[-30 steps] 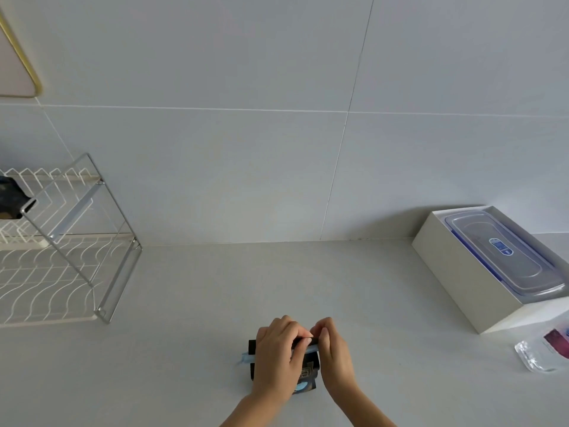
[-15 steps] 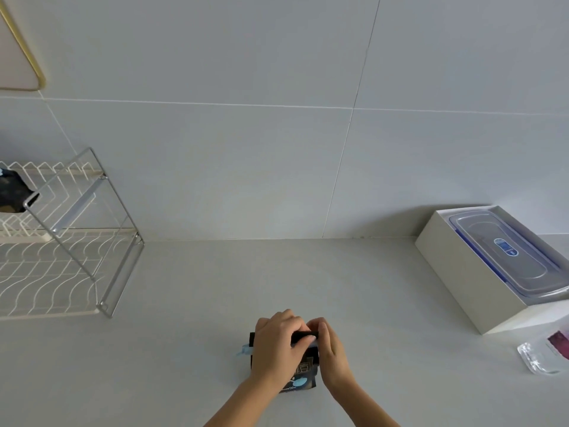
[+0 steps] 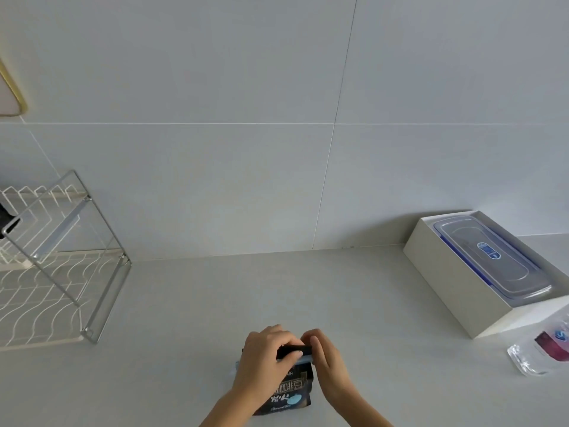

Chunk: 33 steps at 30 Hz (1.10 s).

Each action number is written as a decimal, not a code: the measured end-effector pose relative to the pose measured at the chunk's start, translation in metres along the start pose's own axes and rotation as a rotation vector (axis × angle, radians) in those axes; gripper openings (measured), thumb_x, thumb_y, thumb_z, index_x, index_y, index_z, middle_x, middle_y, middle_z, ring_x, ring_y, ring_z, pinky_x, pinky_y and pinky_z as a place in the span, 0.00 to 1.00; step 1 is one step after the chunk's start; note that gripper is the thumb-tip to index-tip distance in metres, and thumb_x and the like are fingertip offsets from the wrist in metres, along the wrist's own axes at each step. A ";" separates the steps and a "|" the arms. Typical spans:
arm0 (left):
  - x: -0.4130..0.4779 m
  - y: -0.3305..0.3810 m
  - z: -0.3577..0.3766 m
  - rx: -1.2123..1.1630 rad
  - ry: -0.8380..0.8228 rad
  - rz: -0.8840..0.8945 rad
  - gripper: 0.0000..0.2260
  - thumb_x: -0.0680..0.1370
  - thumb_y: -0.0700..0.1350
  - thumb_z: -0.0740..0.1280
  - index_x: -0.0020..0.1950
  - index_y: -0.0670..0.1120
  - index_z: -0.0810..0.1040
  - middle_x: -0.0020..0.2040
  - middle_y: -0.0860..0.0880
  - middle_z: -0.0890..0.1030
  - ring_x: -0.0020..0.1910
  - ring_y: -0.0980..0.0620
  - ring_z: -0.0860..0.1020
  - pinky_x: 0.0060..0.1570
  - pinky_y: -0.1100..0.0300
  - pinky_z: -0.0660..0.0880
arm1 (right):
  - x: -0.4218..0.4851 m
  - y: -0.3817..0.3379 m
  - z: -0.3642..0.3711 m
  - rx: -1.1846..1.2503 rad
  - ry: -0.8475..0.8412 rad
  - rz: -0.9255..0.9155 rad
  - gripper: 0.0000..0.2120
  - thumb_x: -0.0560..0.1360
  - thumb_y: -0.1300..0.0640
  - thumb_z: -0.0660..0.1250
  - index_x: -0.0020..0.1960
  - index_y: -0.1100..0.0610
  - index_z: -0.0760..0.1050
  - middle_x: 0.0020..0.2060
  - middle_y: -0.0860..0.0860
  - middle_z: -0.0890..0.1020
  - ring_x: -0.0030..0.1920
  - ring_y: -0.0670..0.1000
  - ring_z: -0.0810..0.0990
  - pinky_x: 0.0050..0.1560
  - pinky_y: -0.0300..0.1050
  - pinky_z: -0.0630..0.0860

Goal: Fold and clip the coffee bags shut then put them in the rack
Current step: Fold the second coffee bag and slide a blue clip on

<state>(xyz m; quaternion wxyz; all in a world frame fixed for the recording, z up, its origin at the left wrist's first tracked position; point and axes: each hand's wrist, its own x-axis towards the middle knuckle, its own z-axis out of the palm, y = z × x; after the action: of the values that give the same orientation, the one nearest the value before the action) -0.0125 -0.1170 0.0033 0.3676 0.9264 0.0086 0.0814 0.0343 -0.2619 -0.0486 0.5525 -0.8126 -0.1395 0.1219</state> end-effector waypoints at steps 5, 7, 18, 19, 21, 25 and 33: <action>-0.013 -0.020 -0.026 0.072 0.060 -0.089 0.05 0.69 0.50 0.72 0.38 0.51 0.78 0.35 0.60 0.74 0.39 0.61 0.73 0.42 0.62 0.72 | -0.004 -0.007 0.001 0.077 -0.033 -0.032 0.13 0.79 0.49 0.58 0.44 0.47 0.80 0.45 0.48 0.80 0.49 0.48 0.79 0.50 0.43 0.76; -0.015 -0.022 -0.027 0.062 0.113 -0.125 0.07 0.69 0.47 0.73 0.34 0.49 0.76 0.34 0.58 0.72 0.37 0.60 0.72 0.38 0.63 0.70 | -0.001 -0.015 0.006 0.017 -0.080 -0.056 0.08 0.77 0.55 0.65 0.43 0.44 0.79 0.46 0.47 0.79 0.50 0.49 0.79 0.50 0.43 0.78; -0.013 -0.030 -0.030 0.006 0.204 -0.160 0.05 0.69 0.44 0.73 0.37 0.50 0.78 0.35 0.60 0.75 0.39 0.58 0.74 0.39 0.63 0.71 | 0.021 -0.034 0.008 -0.079 -0.039 -0.098 0.14 0.74 0.61 0.68 0.41 0.41 0.79 0.43 0.42 0.79 0.49 0.47 0.78 0.53 0.45 0.77; -0.011 -0.032 -0.034 0.004 0.234 -0.119 0.06 0.68 0.43 0.73 0.36 0.50 0.77 0.34 0.61 0.75 0.38 0.59 0.74 0.38 0.62 0.71 | 0.022 -0.035 0.008 -0.078 -0.017 -0.157 0.15 0.74 0.61 0.68 0.41 0.39 0.80 0.43 0.41 0.80 0.49 0.45 0.77 0.51 0.40 0.76; -0.010 -0.030 -0.040 0.032 0.255 -0.074 0.07 0.68 0.44 0.73 0.35 0.52 0.76 0.33 0.61 0.75 0.38 0.59 0.74 0.37 0.61 0.73 | 0.021 -0.038 0.007 -0.033 -0.001 -0.196 0.15 0.74 0.60 0.68 0.42 0.39 0.80 0.44 0.40 0.80 0.50 0.44 0.77 0.48 0.35 0.75; -0.014 -0.033 -0.036 0.084 0.189 -0.164 0.03 0.71 0.46 0.71 0.38 0.49 0.78 0.37 0.58 0.78 0.42 0.55 0.75 0.43 0.58 0.74 | 0.024 -0.036 0.011 -0.102 -0.109 -0.018 0.06 0.75 0.61 0.67 0.45 0.53 0.82 0.43 0.45 0.79 0.46 0.49 0.79 0.47 0.42 0.77; 0.005 -0.022 -0.028 0.246 0.094 -0.020 0.04 0.73 0.50 0.65 0.46 0.54 0.77 0.44 0.57 0.78 0.47 0.56 0.74 0.52 0.60 0.66 | 0.013 -0.041 0.009 0.147 -0.150 0.051 0.13 0.78 0.52 0.56 0.48 0.55 0.78 0.46 0.54 0.82 0.50 0.54 0.79 0.53 0.47 0.75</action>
<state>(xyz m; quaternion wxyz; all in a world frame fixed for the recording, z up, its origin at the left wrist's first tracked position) -0.0115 -0.0818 0.0090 0.2510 0.9595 0.0450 0.1196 0.0394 -0.2345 -0.0144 0.5952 -0.7619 -0.1506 0.2064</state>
